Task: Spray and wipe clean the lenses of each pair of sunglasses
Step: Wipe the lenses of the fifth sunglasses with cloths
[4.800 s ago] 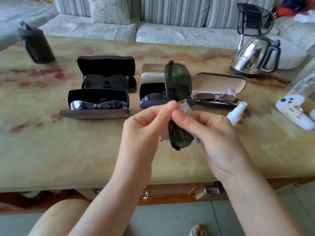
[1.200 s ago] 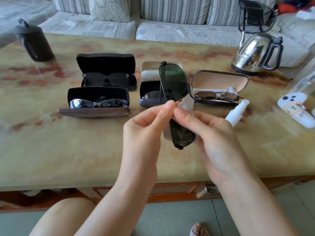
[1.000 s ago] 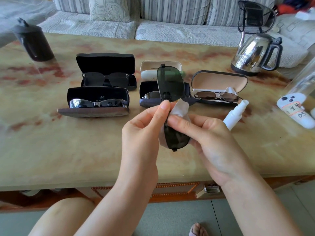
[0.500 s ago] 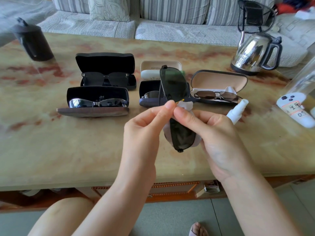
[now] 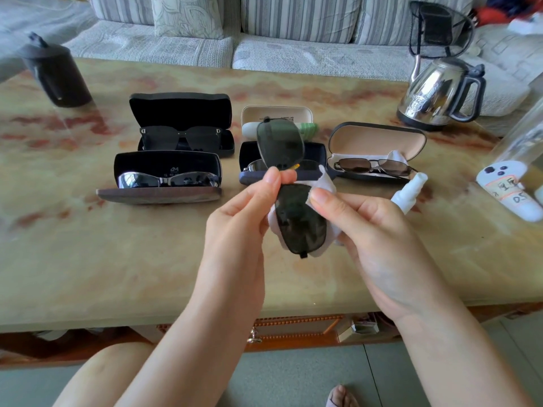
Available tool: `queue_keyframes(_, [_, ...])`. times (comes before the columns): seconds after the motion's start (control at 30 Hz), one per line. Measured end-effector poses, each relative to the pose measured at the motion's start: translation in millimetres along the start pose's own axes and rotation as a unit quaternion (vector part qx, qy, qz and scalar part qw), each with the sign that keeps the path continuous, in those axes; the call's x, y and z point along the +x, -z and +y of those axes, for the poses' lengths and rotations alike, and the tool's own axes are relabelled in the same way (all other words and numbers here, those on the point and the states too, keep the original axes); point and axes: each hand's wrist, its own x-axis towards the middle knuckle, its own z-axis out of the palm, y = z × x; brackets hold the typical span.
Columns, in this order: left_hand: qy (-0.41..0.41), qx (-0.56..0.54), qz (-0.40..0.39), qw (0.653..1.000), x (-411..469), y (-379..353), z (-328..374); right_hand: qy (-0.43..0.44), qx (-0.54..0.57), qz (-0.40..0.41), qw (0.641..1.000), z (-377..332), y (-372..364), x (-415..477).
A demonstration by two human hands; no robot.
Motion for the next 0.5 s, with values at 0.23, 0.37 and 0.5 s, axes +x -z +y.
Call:
queue_keyframes(0.23, [0.021, -0.025, -0.002, 0.999, 7.7, 9.6, 1.8, -0.015, -0.003, -0.049, 0.999, -1.4, 2.6, -4.7])
queue_keyframes(0.37, [0.029, -0.031, -0.004, 0.999, 6.6, 8.3, 4.2, -0.029, -0.004, -0.046, 0.999, -1.9, 3.6, -5.3])
queue_keyframes(0.5, [0.013, 0.008, -0.019, 1.000, -0.2, 2.4, 3.3, -0.038, 0.031, -0.020, 0.999, -5.6, 1.1, -5.2])
